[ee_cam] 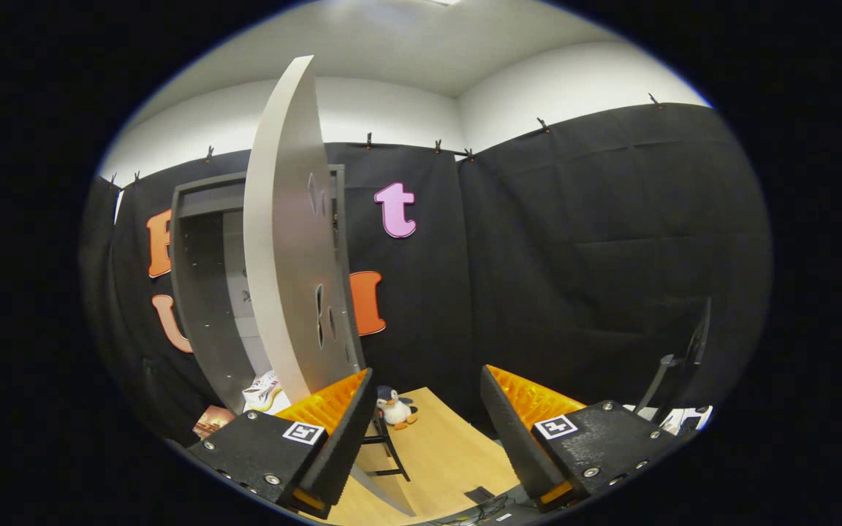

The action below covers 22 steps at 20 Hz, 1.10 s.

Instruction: Open the shoe cabinet door, grab the shoes and put them into the shoe cabinet, then close the shoe cabinet door.

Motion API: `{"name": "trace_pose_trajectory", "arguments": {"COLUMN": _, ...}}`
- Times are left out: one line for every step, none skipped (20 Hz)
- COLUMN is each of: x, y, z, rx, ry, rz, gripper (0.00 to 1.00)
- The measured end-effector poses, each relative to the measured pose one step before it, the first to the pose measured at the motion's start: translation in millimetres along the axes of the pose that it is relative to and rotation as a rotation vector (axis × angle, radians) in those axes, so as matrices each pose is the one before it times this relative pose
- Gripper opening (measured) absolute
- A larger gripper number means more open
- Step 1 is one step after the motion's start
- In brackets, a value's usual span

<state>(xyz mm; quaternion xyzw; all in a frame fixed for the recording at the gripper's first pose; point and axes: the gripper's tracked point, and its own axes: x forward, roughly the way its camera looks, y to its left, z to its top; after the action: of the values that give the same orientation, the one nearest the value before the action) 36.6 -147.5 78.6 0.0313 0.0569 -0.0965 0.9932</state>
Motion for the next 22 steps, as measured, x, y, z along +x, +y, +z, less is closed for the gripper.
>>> {"name": "trace_pose_trajectory", "arguments": {"x": -2.74, "y": 16.24, "z": -1.87, "rx": 0.00583, "ry": 0.00091, "rz": 0.01608, "gripper": 0.89}}
{"name": "trace_pose_trajectory", "arguments": {"x": -3.48, "y": 16.59, "z": -1.64, "rx": 0.00742, "ry": -0.00165, "rz": 0.01378, "gripper": 0.89}}
{"name": "trace_pose_trajectory", "arguments": {"x": -1.56, "y": 16.62, "z": -2.5, "rx": 0.01087, "ry": 0.00039, "rz": 0.0123, "gripper": 0.89}}
{"name": "trace_pose_trajectory", "arguments": {"x": -0.35, "y": 17.92, "z": -2.3, "rx": 0.00381, "ry": -0.00495, "rz": 0.01629, "gripper": 0.9}}
{"name": "trace_pose_trajectory", "arguments": {"x": 2.23, "y": 18.64, "z": -0.2, "rx": -0.00169, "ry": -0.00951, "rz": 0.02087, "gripper": 0.89}}
{"name": "trace_pose_trajectory", "arguments": {"x": 2.99, "y": 18.52, "z": 0.87, "rx": -0.00606, "ry": -0.00886, "rz": 0.02836, "gripper": 0.89}}
{"name": "trace_pose_trajectory", "arguments": {"x": 4.41, "y": 18.78, "z": -1.19, "rx": 0.00312, "ry": -0.00817, "rz": 0.03214, "gripper": 0.89}}
{"name": "trace_pose_trajectory", "arguments": {"x": 6.22, "y": 19.41, "z": -2.38, "rx": 0.00789, "ry": 0.00304, "rz": 0.03612, "gripper": 0.89}}
{"name": "trace_pose_trajectory", "arguments": {"x": 6.99, "y": 19.27, "z": -4.56, "rx": 0.01083, "ry": 0.00628, "rz": 0.03836, "gripper": 0.9}}
{"name": "trace_pose_trajectory", "arguments": {"x": 9.56, "y": 17.45, "z": -4.99, "rx": 0.01099, "ry": 0.00661, "rz": 0.03317, "gripper": 0.9}}
{"name": "trace_pose_trajectory", "arguments": {"x": 11.35, "y": 13.53, "z": -1.0, "rx": 0.00928, "ry": 0.00396, "rz": 0.03121, "gripper": 0.91}}
{"name": "trace_pose_trajectory", "arguments": {"x": 11.29, "y": 15.87, "z": -0.55, "rx": 0.0055, "ry": 0.00098, "rz": 0.03291, "gripper": 0.91}}
{"name": "trace_pose_trajectory", "arguments": {"x": 10.09, "y": 13.8, "z": -1.59, "rx": 0.00206, "ry": 0.00456, "rz": 0.02646, "gripper": 0.91}}
{"name": "trace_pose_trajectory", "arguments": {"x": 10.89, "y": 13.14, "z": -3.21, "rx": 0.0023, "ry": 0.00622, "rz": 0.01973, "gripper": 0.92}}
{"name": "trace_pose_trajectory", "arguments": {"x": 12.51, "y": 11.71, "z": -3.85, "rx": -0.00028, "ry": 0.00639, "rz": 0.02008, "gripper": 0.92}}
{"name": "trace_pose_trajectory", "arguments": {"x": 12.8, "y": 9.67, "z": -2.75, "rx": -0.00257, "ry": 0.00551, "rz": 0.0149, "gripper": 0.92}}
{"name": "trace_pose_trajectory", "arguments": {"x": 13.44, "y": 7.01, "z": -0.21, "rx": -0.00084, "ry": 0.00785, "rz": 0.01125, "gripper": 0.92}}
{"name": "trace_pose_trajectory", "arguments": {"x": 12.43, "y": 6.31, "z": 1.56, "rx": 0.00141, "ry": -0.01143, "rz": 0.00072, "gripper": 0.92}}
{"name": "trace_pose_trajectory", "arguments": {"x": 4.46, "y": 5.12, "z": -0.73, "rx": -0.00689, "ry": 0.00252, "rz": 0.00623, "gripper": 0.91}}
{"name": "trace_pose_trajectory", "arguments": {"x": 6.29, "y": 4.69, "z": -0.73, "rx": -0.00283, "ry": 0.00107, "rz": 0.00473, "gripper": 0.91}}
{"name": "trace_pose_trajectory", "arguments": {"x": 7.84, "y": 2.92, "z": 0.05, "rx": -0.00112, "ry": -0.00239, "rz": 0.00356, "gripper": 0.91}}
{"name": "trace_pose_trajectory", "arguments": {"x": 6.78, "y": 2.38, "z": 0.18, "rx": -0.0014, "ry": -0.00141, "rz": 0.00606, "gripper": 0.91}}
